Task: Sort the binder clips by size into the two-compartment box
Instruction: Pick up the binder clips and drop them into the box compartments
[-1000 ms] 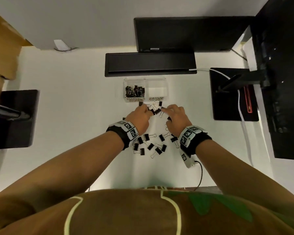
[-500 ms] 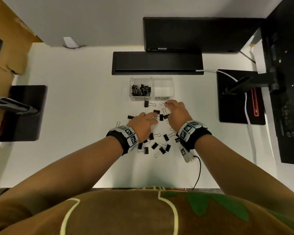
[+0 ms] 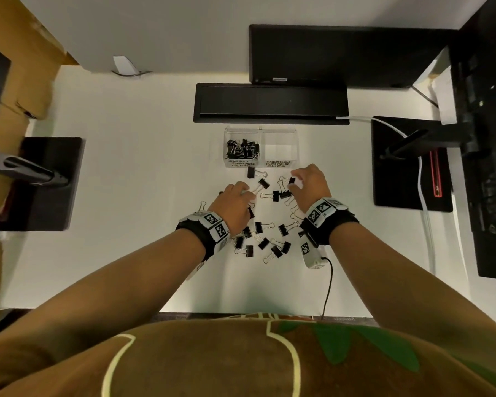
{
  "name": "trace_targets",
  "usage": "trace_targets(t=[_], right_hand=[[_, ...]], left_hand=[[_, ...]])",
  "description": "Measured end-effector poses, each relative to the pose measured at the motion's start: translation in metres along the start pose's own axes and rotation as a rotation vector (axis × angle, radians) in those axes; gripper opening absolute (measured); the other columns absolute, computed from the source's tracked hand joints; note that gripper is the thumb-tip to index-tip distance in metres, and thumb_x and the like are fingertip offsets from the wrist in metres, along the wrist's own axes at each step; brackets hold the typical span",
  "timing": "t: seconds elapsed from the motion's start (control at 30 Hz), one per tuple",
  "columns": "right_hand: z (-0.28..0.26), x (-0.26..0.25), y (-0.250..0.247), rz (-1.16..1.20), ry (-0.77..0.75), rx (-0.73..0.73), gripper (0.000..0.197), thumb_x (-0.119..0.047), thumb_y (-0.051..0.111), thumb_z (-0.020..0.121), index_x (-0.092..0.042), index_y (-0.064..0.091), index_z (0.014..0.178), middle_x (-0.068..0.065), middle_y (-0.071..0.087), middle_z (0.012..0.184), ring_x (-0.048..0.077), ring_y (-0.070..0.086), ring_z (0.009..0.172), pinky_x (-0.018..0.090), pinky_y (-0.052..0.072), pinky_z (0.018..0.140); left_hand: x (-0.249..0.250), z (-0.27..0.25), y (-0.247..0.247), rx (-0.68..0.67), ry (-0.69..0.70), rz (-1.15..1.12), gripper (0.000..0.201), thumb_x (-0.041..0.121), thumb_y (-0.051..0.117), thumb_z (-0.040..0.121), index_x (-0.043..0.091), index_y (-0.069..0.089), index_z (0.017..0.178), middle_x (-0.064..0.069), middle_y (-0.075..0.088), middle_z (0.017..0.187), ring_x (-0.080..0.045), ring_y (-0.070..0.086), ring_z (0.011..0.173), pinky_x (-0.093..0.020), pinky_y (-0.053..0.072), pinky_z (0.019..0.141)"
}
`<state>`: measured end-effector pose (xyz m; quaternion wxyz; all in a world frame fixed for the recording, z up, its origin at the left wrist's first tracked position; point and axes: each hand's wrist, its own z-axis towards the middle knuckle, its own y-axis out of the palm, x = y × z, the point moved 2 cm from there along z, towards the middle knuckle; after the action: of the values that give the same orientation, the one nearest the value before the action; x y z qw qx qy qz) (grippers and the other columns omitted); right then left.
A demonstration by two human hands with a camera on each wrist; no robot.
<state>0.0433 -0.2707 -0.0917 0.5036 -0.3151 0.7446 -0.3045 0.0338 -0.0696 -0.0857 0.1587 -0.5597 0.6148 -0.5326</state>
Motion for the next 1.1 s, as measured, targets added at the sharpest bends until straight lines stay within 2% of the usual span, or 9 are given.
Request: trace_targets(t=[0.17, 0.23, 0.3, 0.4, 0.53, 0.7, 0.8, 0.97, 1.1], right_hand=[[-0.006, -0.006, -0.002, 0.047, 0.010, 0.000, 0.014, -0.007, 0.059, 0.085, -0.004, 0.062, 0.098, 0.010, 0.057, 0.099, 0.021, 0.054, 0.093, 0.025, 0.044, 0.083], [-0.012, -0.015, -0.006, 0.101, 0.022, -0.029, 0.011, -0.008, 0.059, 0.085, -0.007, 0.063, 0.096, 0.002, 0.057, 0.089, 0.016, 0.054, 0.083, 0.026, 0.049, 0.079], [-0.016, -0.032, -0.013, 0.172, -0.017, -0.026, 0.011, -0.011, 0.061, 0.085, -0.012, 0.063, 0.096, -0.002, 0.058, 0.086, 0.011, 0.054, 0.078, 0.019, 0.048, 0.072], [-0.009, -0.066, -0.027, 0.221, -0.097, 0.046, 0.013, -0.012, 0.056, 0.088, -0.013, 0.063, 0.098, -0.004, 0.058, 0.087, 0.006, 0.053, 0.075, 0.013, 0.046, 0.069], [0.021, -0.104, -0.032, 0.197, -0.137, 0.063, 0.019, -0.010, 0.053, 0.090, -0.015, 0.061, 0.107, -0.005, 0.053, 0.094, 0.008, 0.054, 0.082, 0.023, 0.052, 0.079], [0.039, -0.123, -0.021, 0.046, -0.168, -0.051, 0.032, 0.000, 0.044, 0.091, -0.010, 0.060, 0.117, 0.011, 0.058, 0.119, 0.020, 0.058, 0.099, 0.025, 0.047, 0.086], [0.030, -0.119, -0.024, 0.080, -0.157, -0.051, 0.035, -0.002, 0.037, 0.094, -0.011, 0.061, 0.117, 0.010, 0.059, 0.123, 0.021, 0.059, 0.107, 0.026, 0.048, 0.089], [-0.013, -0.076, -0.014, 0.097, -0.127, -0.147, 0.023, -0.014, 0.043, 0.096, -0.019, 0.064, 0.103, 0.003, 0.062, 0.119, 0.002, 0.054, 0.071, 0.016, 0.045, 0.065], [-0.061, -0.043, 0.006, -0.020, -0.113, -0.425, 0.022, -0.014, 0.048, 0.093, -0.022, 0.067, 0.101, -0.005, 0.064, 0.108, 0.006, 0.059, 0.090, 0.020, 0.043, 0.081]], left_hand=[[-0.004, -0.001, 0.002, 0.018, -0.012, -0.102, 0.036, 0.003, 0.049, 0.089, 0.007, 0.053, 0.125, -0.009, 0.041, 0.135, -0.024, 0.043, 0.122, -0.031, 0.042, 0.100], [-0.008, -0.001, 0.002, 0.015, -0.017, -0.125, 0.036, 0.000, 0.050, 0.089, 0.006, 0.054, 0.124, -0.011, 0.045, 0.128, -0.025, 0.048, 0.115, -0.032, 0.046, 0.096], [-0.010, 0.000, 0.003, 0.022, -0.024, -0.159, 0.034, -0.002, 0.052, 0.088, 0.006, 0.057, 0.120, -0.012, 0.048, 0.122, -0.026, 0.054, 0.108, -0.035, 0.049, 0.093], [-0.009, -0.001, 0.003, 0.049, -0.067, -0.198, 0.028, 0.003, 0.054, 0.088, 0.008, 0.058, 0.114, -0.011, 0.048, 0.117, -0.027, 0.054, 0.104, -0.039, 0.050, 0.090], [-0.006, -0.006, 0.003, 0.119, -0.095, -0.278, 0.024, 0.009, 0.055, 0.090, 0.008, 0.056, 0.114, -0.011, 0.050, 0.118, -0.027, 0.055, 0.102, -0.031, 0.047, 0.088], [-0.013, -0.018, -0.002, 0.186, -0.102, -0.325, 0.020, 0.004, 0.051, 0.089, 0.007, 0.058, 0.107, -0.009, 0.053, 0.111, -0.020, 0.056, 0.092, -0.030, 0.052, 0.084], [-0.029, -0.024, -0.006, 0.225, -0.106, -0.271, 0.021, 0.003, 0.052, 0.085, 0.011, 0.063, 0.102, -0.008, 0.052, 0.109, -0.021, 0.052, 0.101, -0.035, 0.051, 0.088], [-0.045, -0.041, -0.009, 0.188, -0.103, -0.290, 0.014, 0.011, 0.060, 0.086, 0.014, 0.063, 0.099, 0.000, 0.047, 0.096, -0.017, 0.050, 0.089, -0.032, 0.049, 0.082], [-0.036, -0.055, 0.004, 0.028, 0.003, -0.226, 0.023, 0.018, 0.063, 0.086, 0.017, 0.064, 0.109, -0.004, 0.051, 0.100, -0.017, 0.049, 0.092, -0.035, 0.050, 0.083]])
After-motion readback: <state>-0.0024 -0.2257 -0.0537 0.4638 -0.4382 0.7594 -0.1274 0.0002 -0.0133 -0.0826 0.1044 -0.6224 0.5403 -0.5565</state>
